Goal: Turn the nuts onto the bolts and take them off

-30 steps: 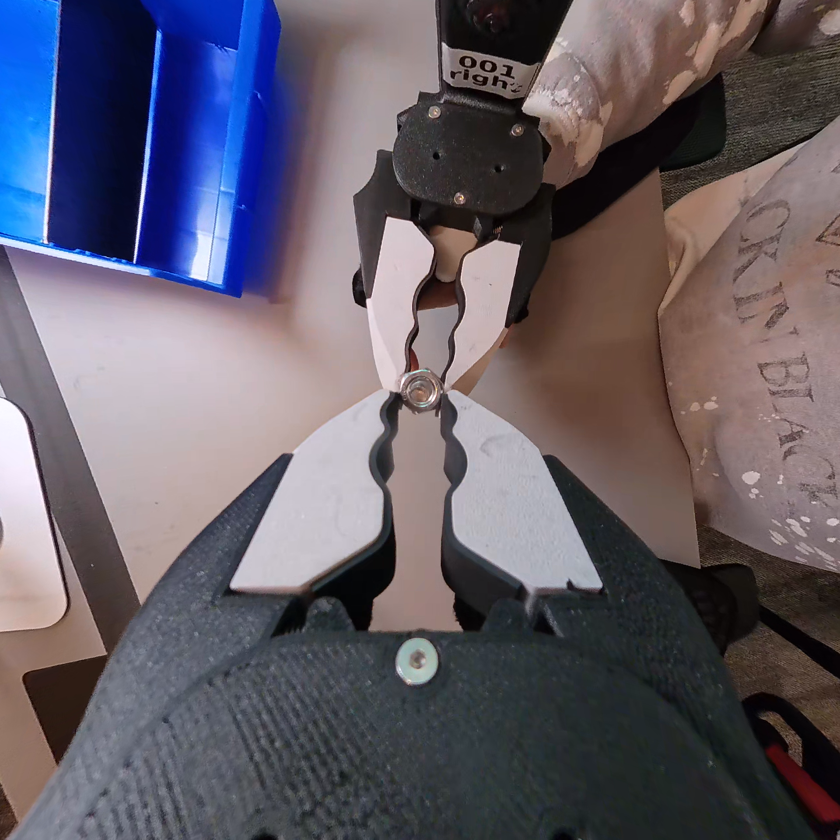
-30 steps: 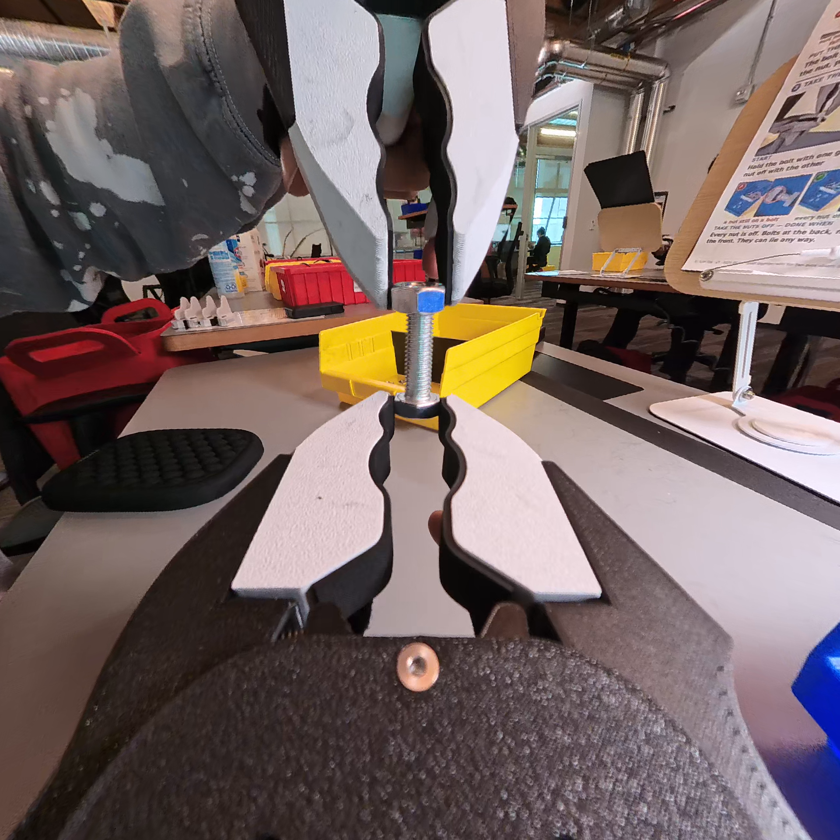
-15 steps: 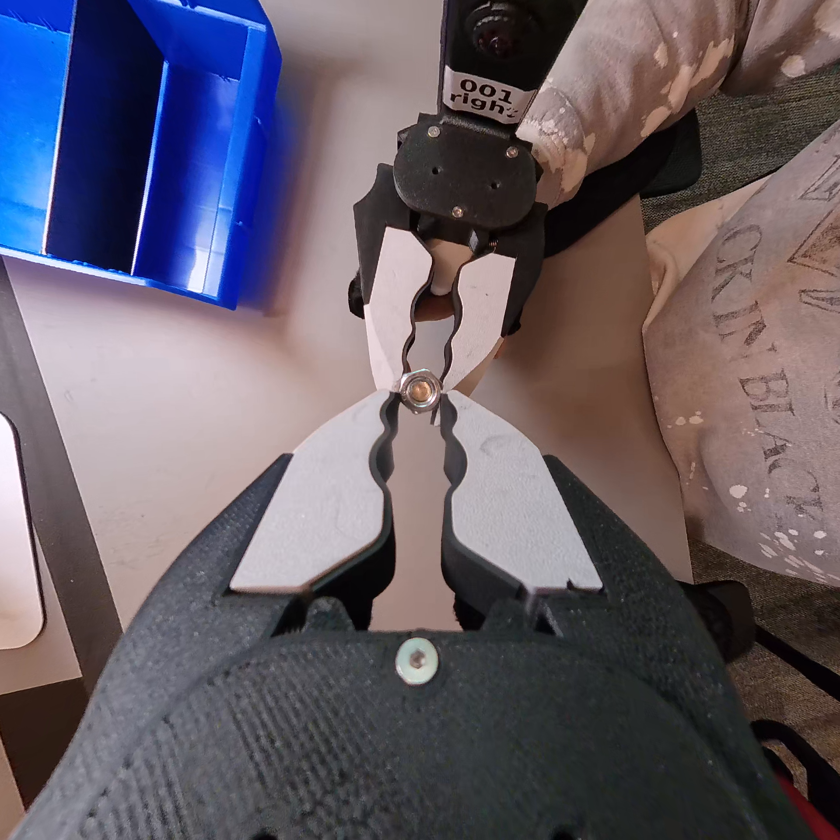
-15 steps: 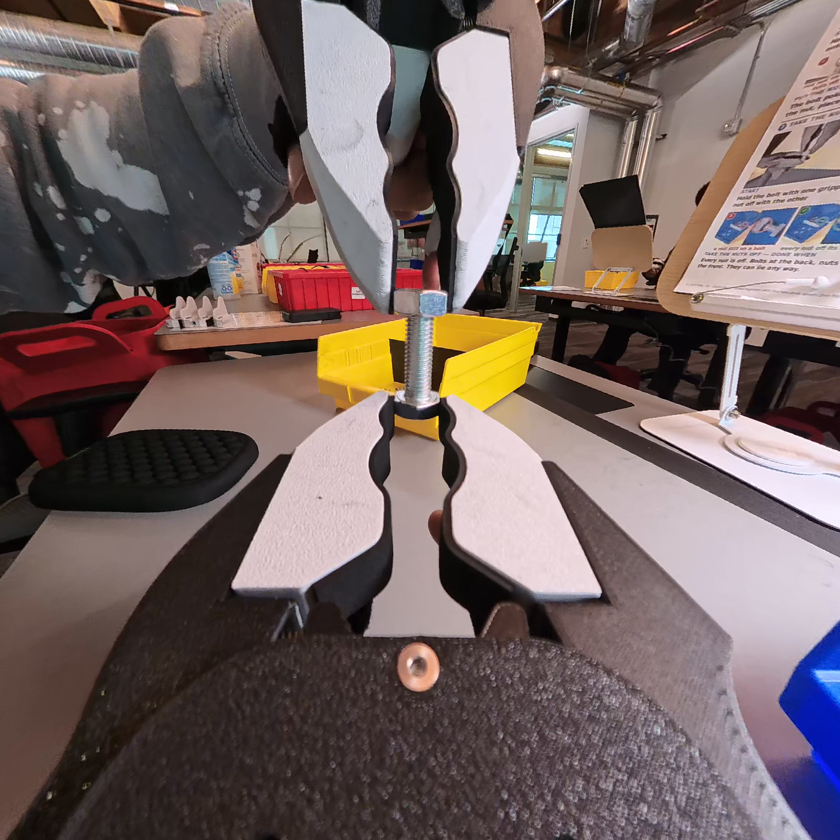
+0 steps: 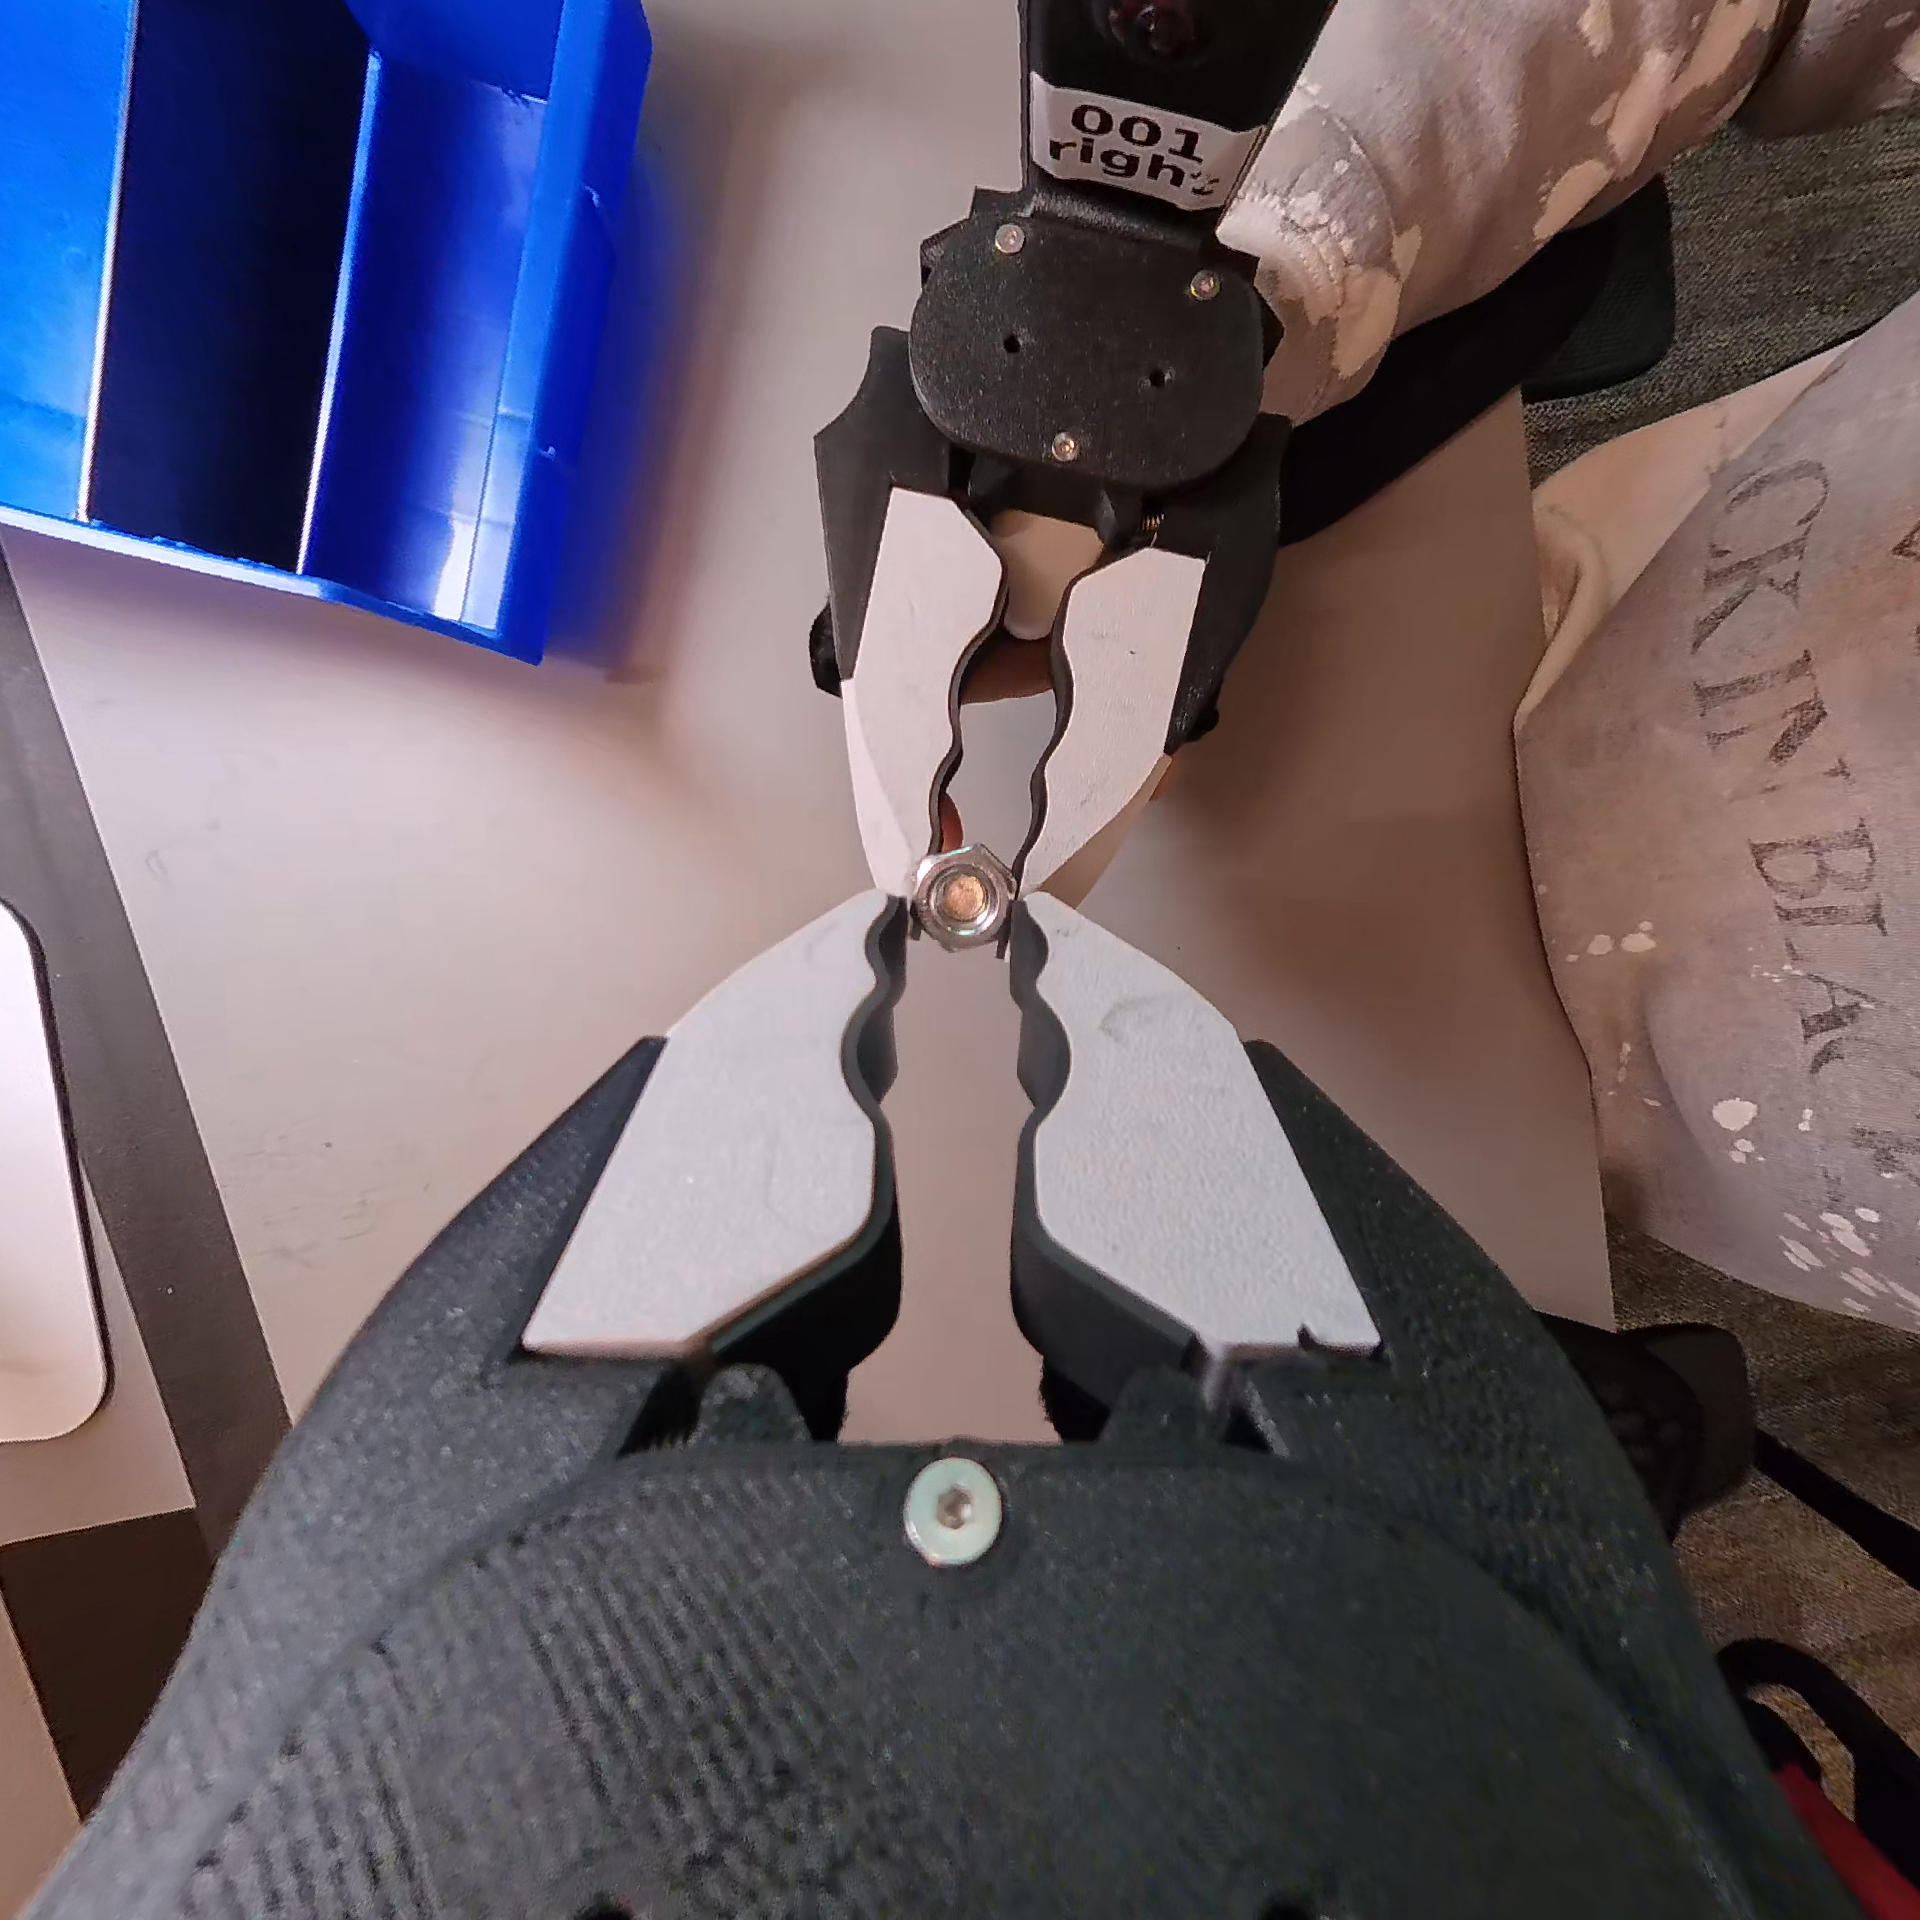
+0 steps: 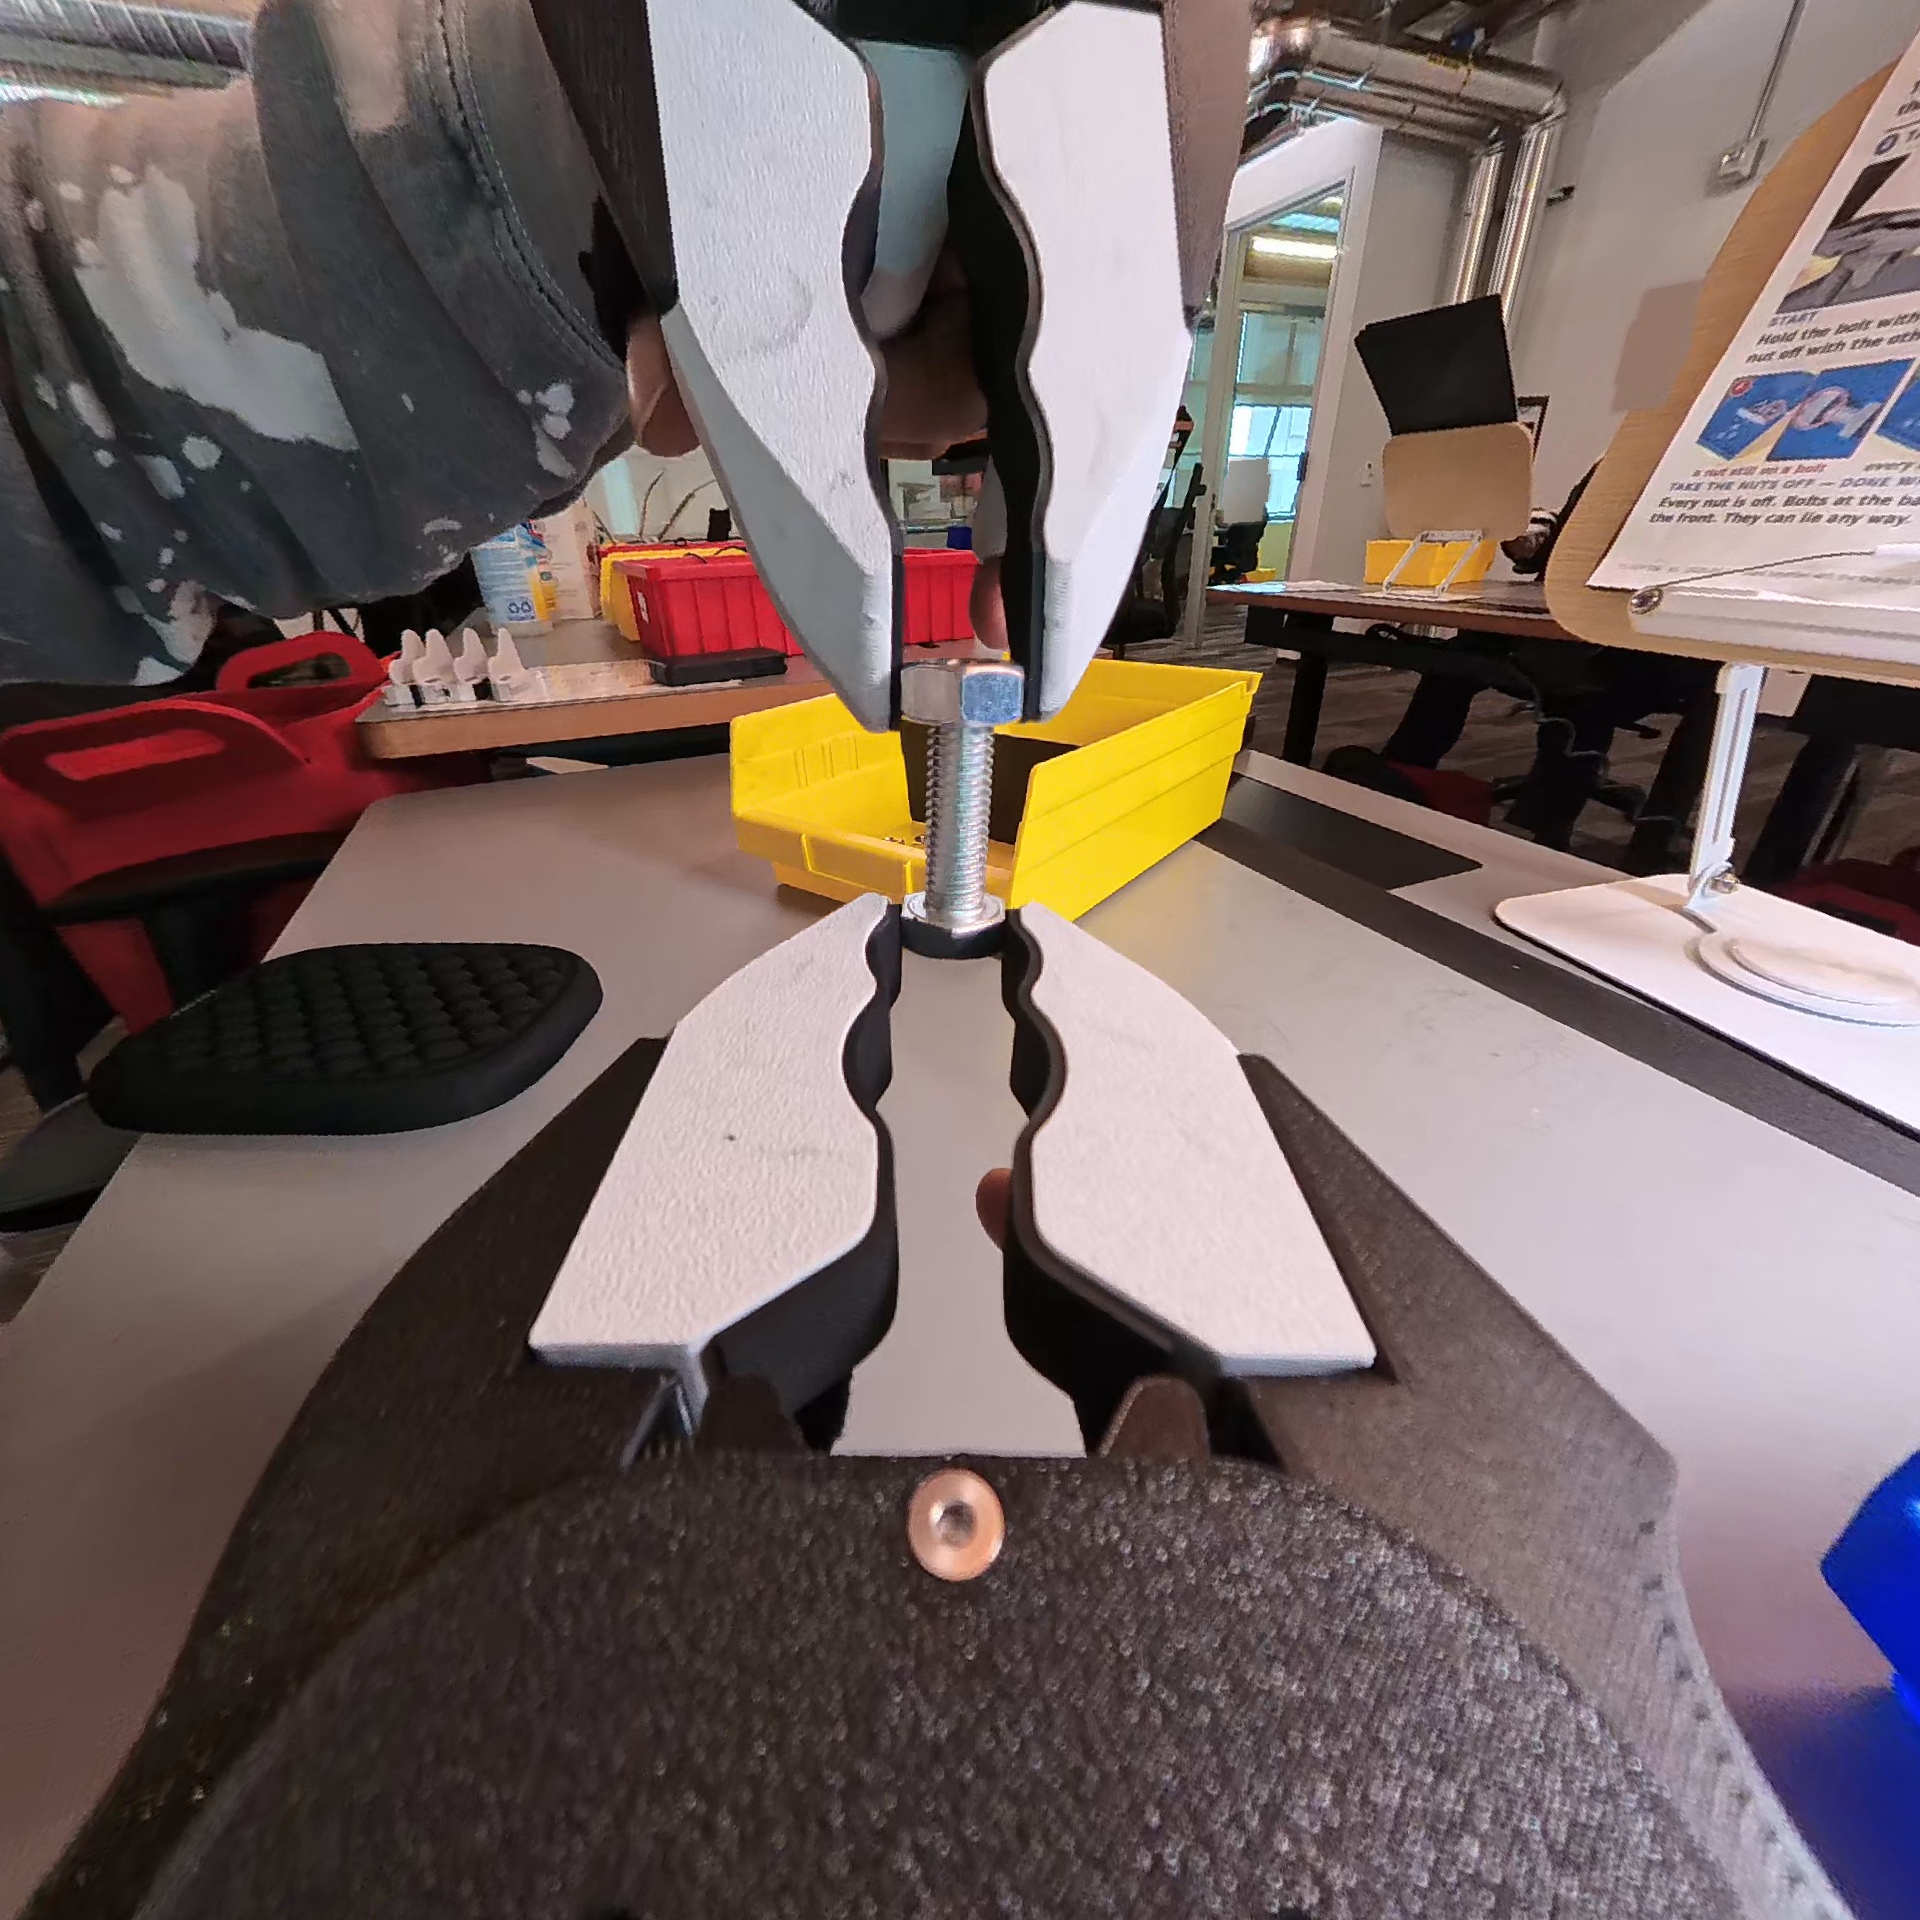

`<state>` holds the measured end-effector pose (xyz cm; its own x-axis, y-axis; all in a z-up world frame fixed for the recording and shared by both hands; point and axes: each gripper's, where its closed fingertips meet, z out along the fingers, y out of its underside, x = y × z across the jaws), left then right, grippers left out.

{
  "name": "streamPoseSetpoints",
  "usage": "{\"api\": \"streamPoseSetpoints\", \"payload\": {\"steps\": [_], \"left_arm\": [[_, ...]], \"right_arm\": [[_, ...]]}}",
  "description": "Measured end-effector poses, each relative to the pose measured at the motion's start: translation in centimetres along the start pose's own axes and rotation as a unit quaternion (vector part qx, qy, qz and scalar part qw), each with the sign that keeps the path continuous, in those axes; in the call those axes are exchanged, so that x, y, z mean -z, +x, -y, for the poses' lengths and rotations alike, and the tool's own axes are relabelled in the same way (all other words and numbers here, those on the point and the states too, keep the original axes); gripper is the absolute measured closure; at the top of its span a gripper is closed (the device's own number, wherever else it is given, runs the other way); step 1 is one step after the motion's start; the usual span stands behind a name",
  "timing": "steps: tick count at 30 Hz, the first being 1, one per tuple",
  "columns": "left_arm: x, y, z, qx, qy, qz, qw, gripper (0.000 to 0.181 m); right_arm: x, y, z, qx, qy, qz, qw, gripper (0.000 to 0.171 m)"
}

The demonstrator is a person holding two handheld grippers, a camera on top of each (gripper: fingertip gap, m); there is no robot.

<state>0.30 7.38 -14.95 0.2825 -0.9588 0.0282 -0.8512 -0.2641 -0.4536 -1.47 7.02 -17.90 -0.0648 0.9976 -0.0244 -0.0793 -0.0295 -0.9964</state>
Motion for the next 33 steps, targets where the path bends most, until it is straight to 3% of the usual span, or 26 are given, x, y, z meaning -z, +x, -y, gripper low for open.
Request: {"api": "streamPoseSetpoints", "payload": {"steps": [7,11,16,19,24,33], "left_arm": [[0.1,0.1,0.3,0.004,0.035,0.005,0.999,0.153],[0.8,-0.1,1.2,0.020,0.145,0.025,0.989,0.153],[2.2,-1.2,2.6,0.074,0.366,0.077,0.924,0.152],[2.6,-1.4,2.8,0.100,0.446,0.088,0.885,0.153],[1.7,-1.8,3.0,0.113,0.486,0.087,0.862,0.153],[0.9,-2.1,2.8,0.109,0.484,0.082,0.865,0.160]], "right_arm": [[0.1,0.1,0.2,-0.003,0.006,-0.003,1.000,0.153],[0.4,0.5,0.8,-0.007,0.021,-0.011,1.000,0.153],[0.9,1.3,1.5,-0.015,0.039,-0.027,0.999,0.153],[1.0,1.7,1.6,-0.018,0.043,-0.037,0.998,0.153],[1.0,2.1,1.4,-0.016,0.041,-0.049,0.998,0.153],[0.7,2.1,1.1,-0.024,0.041,-0.044,0.998,0.153]]}}
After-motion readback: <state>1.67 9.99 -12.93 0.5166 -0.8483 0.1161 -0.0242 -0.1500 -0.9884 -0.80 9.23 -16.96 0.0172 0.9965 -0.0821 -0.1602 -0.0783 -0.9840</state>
